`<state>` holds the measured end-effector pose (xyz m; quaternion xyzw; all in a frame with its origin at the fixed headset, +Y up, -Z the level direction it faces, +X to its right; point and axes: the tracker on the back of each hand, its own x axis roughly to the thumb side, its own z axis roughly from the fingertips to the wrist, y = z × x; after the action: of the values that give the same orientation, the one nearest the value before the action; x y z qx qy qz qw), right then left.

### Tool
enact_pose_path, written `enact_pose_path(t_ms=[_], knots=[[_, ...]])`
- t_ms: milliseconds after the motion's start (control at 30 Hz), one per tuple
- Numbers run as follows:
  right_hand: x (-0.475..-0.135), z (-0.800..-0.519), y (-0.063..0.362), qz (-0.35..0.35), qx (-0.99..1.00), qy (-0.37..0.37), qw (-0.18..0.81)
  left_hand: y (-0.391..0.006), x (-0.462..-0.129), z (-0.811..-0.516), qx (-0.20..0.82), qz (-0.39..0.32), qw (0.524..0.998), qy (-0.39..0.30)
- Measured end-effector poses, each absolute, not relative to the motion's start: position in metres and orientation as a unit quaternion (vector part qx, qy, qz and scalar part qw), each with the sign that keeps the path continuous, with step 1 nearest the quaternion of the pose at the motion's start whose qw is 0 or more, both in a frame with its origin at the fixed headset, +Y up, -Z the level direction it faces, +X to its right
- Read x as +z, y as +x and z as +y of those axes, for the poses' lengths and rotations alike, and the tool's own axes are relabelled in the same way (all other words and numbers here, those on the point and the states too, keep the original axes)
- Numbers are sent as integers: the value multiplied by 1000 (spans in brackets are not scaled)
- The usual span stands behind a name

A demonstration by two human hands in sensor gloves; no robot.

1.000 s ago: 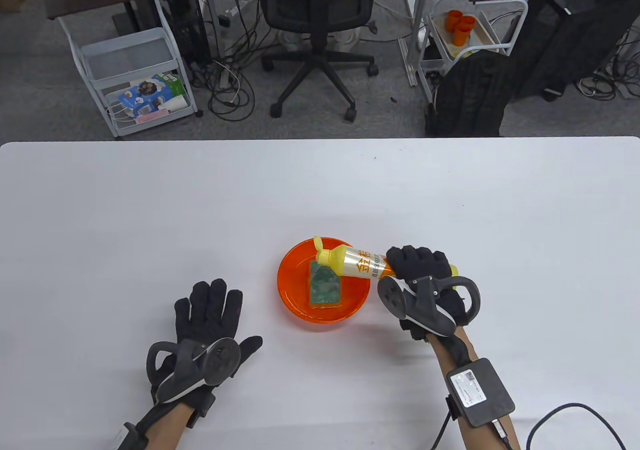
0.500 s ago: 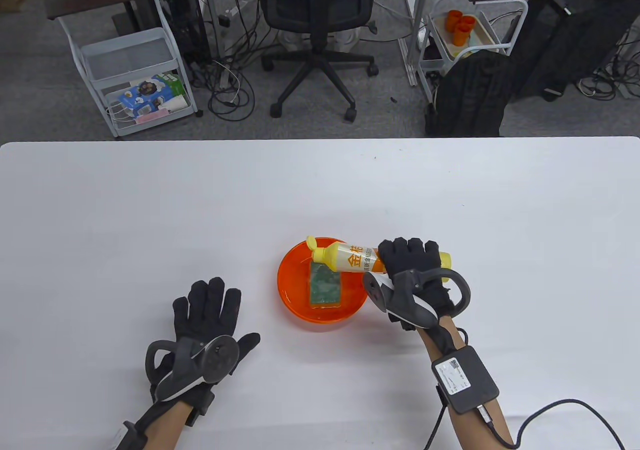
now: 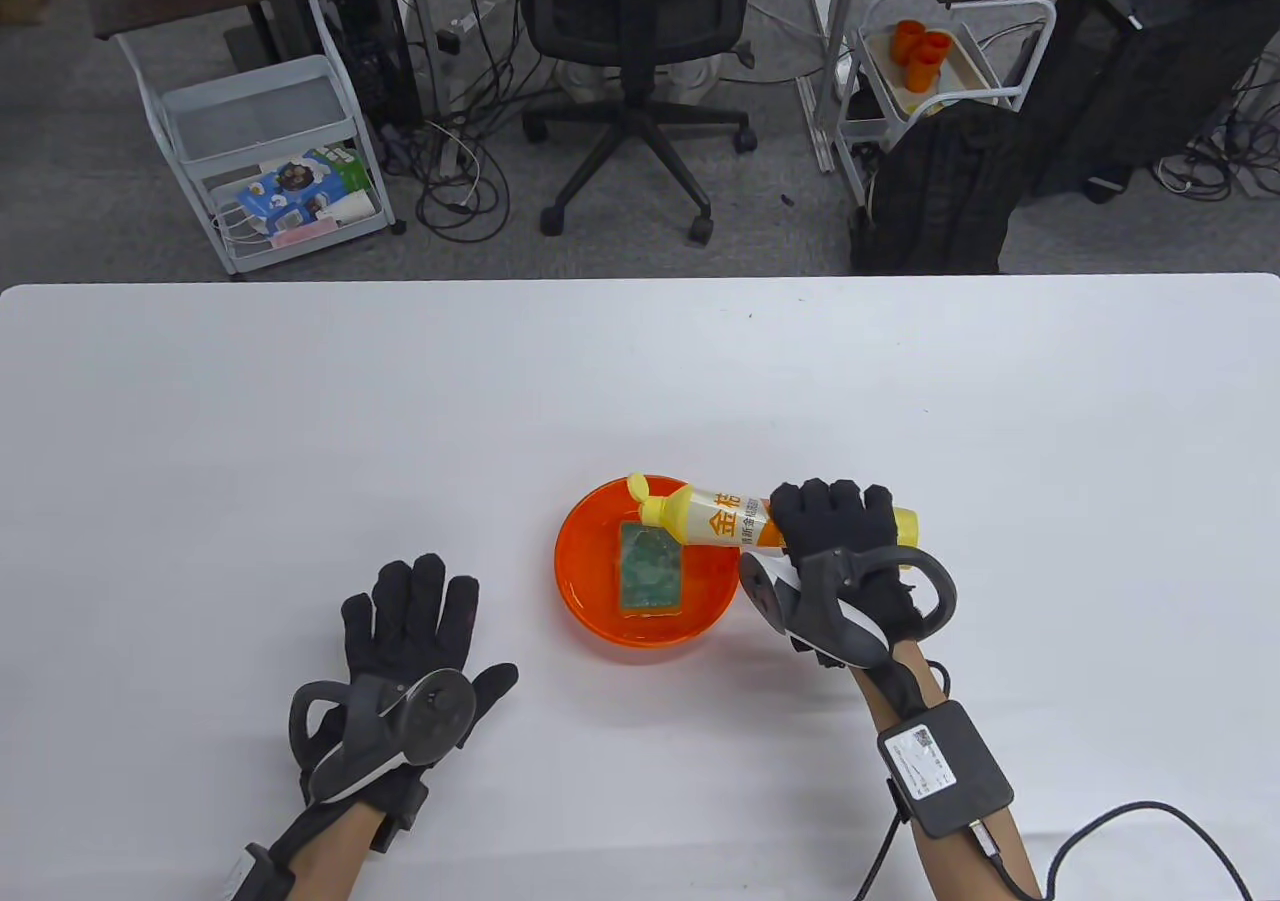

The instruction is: Squeeze dish soap on sponge and spread

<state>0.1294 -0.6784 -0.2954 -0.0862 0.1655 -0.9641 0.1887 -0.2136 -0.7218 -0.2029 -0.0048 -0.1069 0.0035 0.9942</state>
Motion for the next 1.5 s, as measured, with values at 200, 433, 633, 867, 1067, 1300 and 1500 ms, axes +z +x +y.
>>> enact_pose_path(t_ms=[200,433,633,867,1067,1300,1500], knots=[[-291,-675,144,166,-964,-72,193,-214,-203,-722,3,-104,995,-4],[-283,-672,158,166,-966,-59,191,-214,-204,-722,4,-100,995,-2],[-276,-674,161,173,-964,-62,192,-215,-204,-722,4,-96,995,-2],[-272,-672,151,189,-960,-74,190,-216,-204,-722,6,-91,996,-4],[-272,-669,138,198,-959,-87,185,-218,-204,-722,5,-87,996,-3],[-272,-665,124,206,-960,-97,164,-220,-204,-722,8,-83,997,-3],[-274,-665,112,205,-960,-108,159,-220,-205,-722,10,-83,997,0]])
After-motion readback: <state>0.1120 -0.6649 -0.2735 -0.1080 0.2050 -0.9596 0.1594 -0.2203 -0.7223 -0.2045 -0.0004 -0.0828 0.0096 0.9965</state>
